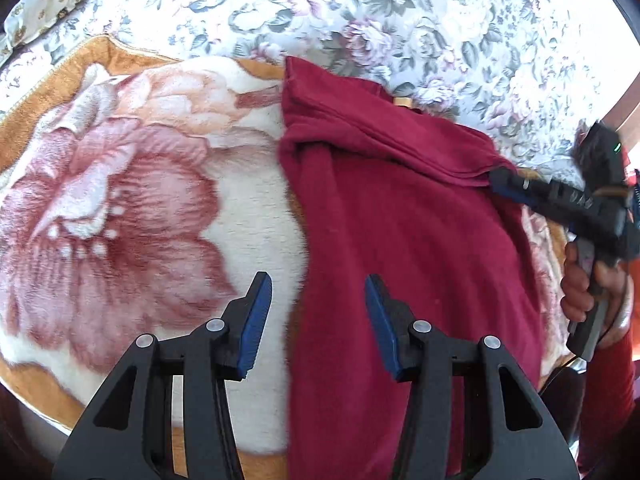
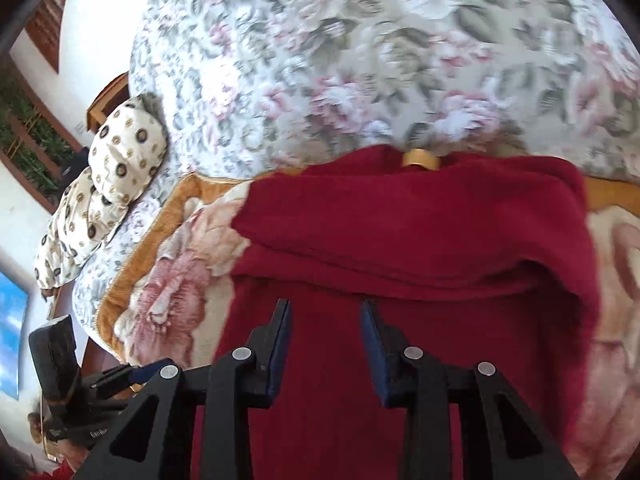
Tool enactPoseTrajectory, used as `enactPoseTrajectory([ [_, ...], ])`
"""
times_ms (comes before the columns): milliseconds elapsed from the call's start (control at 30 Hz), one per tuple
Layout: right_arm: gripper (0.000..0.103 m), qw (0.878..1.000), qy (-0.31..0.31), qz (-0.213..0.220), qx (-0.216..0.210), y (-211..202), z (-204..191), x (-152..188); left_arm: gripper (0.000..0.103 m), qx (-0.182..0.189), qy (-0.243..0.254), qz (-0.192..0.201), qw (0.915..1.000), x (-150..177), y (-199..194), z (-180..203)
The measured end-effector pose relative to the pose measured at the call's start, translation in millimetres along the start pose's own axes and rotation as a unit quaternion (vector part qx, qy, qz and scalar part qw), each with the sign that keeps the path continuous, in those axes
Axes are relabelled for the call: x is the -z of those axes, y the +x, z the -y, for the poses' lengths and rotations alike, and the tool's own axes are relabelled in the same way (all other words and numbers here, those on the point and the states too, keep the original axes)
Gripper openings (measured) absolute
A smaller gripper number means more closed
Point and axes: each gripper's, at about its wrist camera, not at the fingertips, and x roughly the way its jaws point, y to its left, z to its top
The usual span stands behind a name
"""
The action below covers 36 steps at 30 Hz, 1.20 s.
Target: Fold small clothes
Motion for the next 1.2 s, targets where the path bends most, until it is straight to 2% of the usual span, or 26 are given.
enactPoseTrajectory([
  [100, 0.034, 0.997, 0.048, 0.004, 0.059, 4.2, 50.3, -1.8, 0.048, -0.008, 0.012, -0.005, 0.9999, -1.5, 12.9, 15.3],
  [167, 0.03, 0.988, 0.074, 0.014, 0.135, 3.7, 84.4, -4.8, 0.048, -0.036, 0.023, -0.015, 0.999, -0.7, 22.3, 24.5],
  [200, 0.013, 0.983, 0.09, 0.021, 0.156, -1.8, 100.7, -5.5, 0.048, -0.037, 0.029, -0.023, 0.9986, 0.2, 27.2, 27.1],
  [233, 0.004, 0.981, 0.113, 0.028, 0.153, -9.0, 117.8, -4.4, 0.048, -0.036, 0.032, -0.033, 0.9983, 2.1, 32.4, 28.1],
  [300, 0.001, 0.98, 0.153, 0.042, 0.12, -17.9, 140.3, 0.7, 0.048, -0.045, 0.032, -0.032, 0.9979, 2.7, 37.9, 26.2],
  [367, 0.001, 0.981, 0.138, 0.048, 0.13, -20.4, 137.9, 1.6, 0.048, -0.052, 0.029, -0.037, 0.9975, 2.8, 40.7, 23.9],
  [500, 0.006, 0.983, 0.119, 0.048, 0.133, -37.7, 115.6, 6.0, 0.048, -0.042, 0.009, -0.036, 0.9984, 5.8, 29.4, 19.6],
  [600, 0.01, 0.986, 0.096, 0.044, 0.131, -45.3, 98.3, 24.7, 0.048, -0.046, 0.019, -0.029, 0.9983, 16.7, 23.5, 21.7],
  [667, 0.013, 0.984, 0.085, 0.007, 0.159, -30.0, 99.1, 36.0, 0.048, -0.05, 0.024, -0.049, 0.9973, 23.1, 32.2, 23.0],
  [700, 0.013, 0.985, 0.086, -0.007, 0.152, -24.1, 103.5, 41.2, 0.048, -0.057, 0.032, -0.048, 0.9967, 26.2, 35.2, 24.5],
  [767, 0.013, 0.984, 0.084, 0.006, 0.155, -34.8, 101.3, 45.1, 0.048, -0.074, 0.052, -0.037, 0.9952, 30.9, 31.0, 31.3],
  [800, 0.014, 0.984, 0.082, -0.001, 0.157, -42.7, 96.0, 47.3, 0.048, -0.079, 0.055, -0.042, 0.9945, 32.1, 28.9, 33.3],
  [867, 0.024, 0.986, 0.062, 0.003, 0.154, -60.0, 83.5, 57.3, 0.048, -0.068, 0.05, -0.044, 0.9954, 36.0, 19.7, 34.0],
  [900, 0.032, 0.986, 0.047, 0.003, 0.159, -71.8, 75.4, 68.3, 0.048, -0.062, 0.046, -0.04, 0.9962, 38.2, 12.8, 33.2],
  [1000, 0.035, 0.987, 0.034, -0.003, 0.159, -91.6, 64.6, 99.7, 0.049, -0.055, 0.039, -0.031, 0.9973, 46.9, -1.0, 28.1],
  [1067, 0.04, 0.985, 0.048, -0.009, 0.165, -97.9, 66.0, 121.7, 0.055, -0.054, 0.027, -0.037, 0.9975, 54.4, -2.5, 23.7],
  [1200, 0.041, 0.988, 0.072, -0.051, 0.124, -88.3, 69.5, 158.0, 0.057, -0.044, -0.007, -0.052, 0.9976, 67.1, 5.6, 17.5],
])
